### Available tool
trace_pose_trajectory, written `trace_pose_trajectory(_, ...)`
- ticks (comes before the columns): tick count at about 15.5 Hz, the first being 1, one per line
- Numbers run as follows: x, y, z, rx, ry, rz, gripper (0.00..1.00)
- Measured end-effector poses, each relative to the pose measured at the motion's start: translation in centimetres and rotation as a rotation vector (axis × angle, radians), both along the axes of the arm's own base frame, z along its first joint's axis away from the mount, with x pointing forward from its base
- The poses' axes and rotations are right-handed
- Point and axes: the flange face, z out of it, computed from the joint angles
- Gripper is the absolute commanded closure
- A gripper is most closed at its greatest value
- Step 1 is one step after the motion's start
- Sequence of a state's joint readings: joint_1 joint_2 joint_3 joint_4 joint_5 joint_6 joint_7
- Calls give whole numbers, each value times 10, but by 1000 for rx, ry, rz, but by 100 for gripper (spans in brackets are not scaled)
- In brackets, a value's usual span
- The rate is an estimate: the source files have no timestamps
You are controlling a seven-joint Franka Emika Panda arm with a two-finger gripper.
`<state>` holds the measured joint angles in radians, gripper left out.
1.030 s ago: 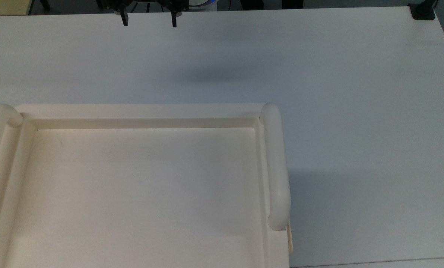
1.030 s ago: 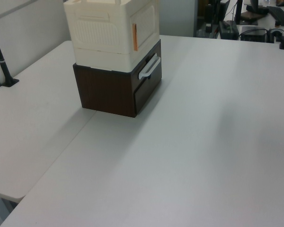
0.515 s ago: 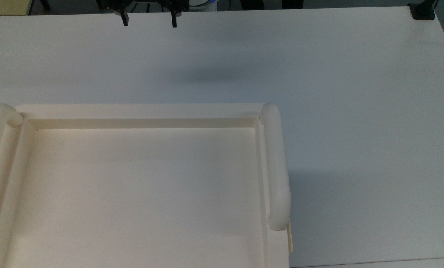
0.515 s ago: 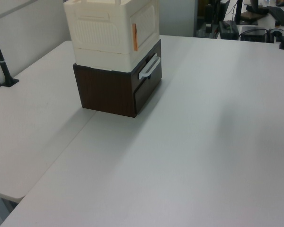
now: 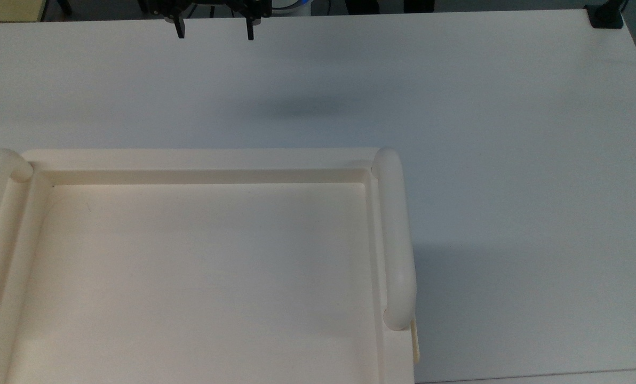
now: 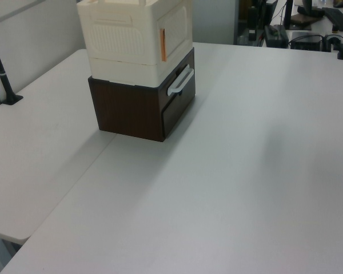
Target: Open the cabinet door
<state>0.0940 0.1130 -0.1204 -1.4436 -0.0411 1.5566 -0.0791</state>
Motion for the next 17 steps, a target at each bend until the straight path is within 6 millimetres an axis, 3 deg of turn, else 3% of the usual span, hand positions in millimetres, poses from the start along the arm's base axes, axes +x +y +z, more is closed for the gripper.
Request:
trace_pose_trajectory(6,10,3,0,2,-58,8,0)
trace_pose_trajectory(11,32,16,4,37,-208,-14,0)
trace_pose_trajectory(17,62,53,2,65,-376,-68,0)
